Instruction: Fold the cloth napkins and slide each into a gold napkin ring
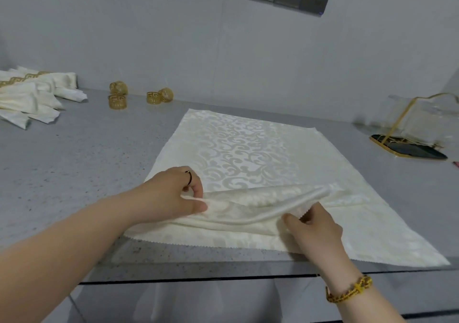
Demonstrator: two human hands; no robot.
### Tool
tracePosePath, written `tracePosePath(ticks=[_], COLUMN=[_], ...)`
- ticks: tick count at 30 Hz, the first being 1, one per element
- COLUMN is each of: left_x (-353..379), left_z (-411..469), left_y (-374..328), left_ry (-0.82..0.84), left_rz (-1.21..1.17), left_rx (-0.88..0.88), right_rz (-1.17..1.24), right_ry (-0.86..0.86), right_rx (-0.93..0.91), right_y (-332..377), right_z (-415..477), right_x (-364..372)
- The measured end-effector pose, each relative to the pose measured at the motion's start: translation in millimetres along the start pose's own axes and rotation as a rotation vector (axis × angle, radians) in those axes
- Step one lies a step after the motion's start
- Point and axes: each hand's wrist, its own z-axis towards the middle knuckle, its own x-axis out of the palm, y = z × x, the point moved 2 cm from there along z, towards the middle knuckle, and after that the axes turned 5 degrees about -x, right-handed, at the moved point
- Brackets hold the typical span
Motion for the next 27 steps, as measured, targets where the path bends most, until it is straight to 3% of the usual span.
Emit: tracePosePath(ticks=[3, 4, 6, 8, 11, 19, 24, 27], left_x=[-1.6, -2.4, -4.7, -7.0, -11.0, -16.7, -11.3, -8.8], left_z=[0.5, 2.1, 4.5, 6.7, 7.8, 9.0, 1.0, -2.6], left_y=[0.9, 2.0, 4.6, 8.5, 13.9, 30.8, 34.5, 38.2], left_ry=[0.04, 0.047, 0.067, 0.113, 0.207, 0.233, 0.025, 0.009], left_rz=[-0.057, -0.071, -0.094, -0.133, -0.244, -0.225, 0.151, 0.25], left_rx=[-0.024, -0.027, -0.04, -0.06, -0.078, -0.081, -0.079, -0.098], right_rz=[0.172, 0.217, 0.08, -0.195, -0.395, -0.313, -0.315, -0.337], right_ry=[-0.179, -0.263, -0.336, -0.186, 0.083, 0.171, 0.198, 0.217], right_rx=[-0.028, -0.105, -0.441, -0.8, -1.032, -0.981, -0.958, -0.947], right_y=[0.8, 4.7, 19.6, 28.8, 25.7, 23.6, 20.8, 17.0], right_z=[0.4, -0.1, -0.9, 2.2, 5.3, 0.8, 0.2, 1.0], right_x=[-9.4, -13.1, -17.1, -6.8, 17.2, 45.0, 36.8, 35.8])
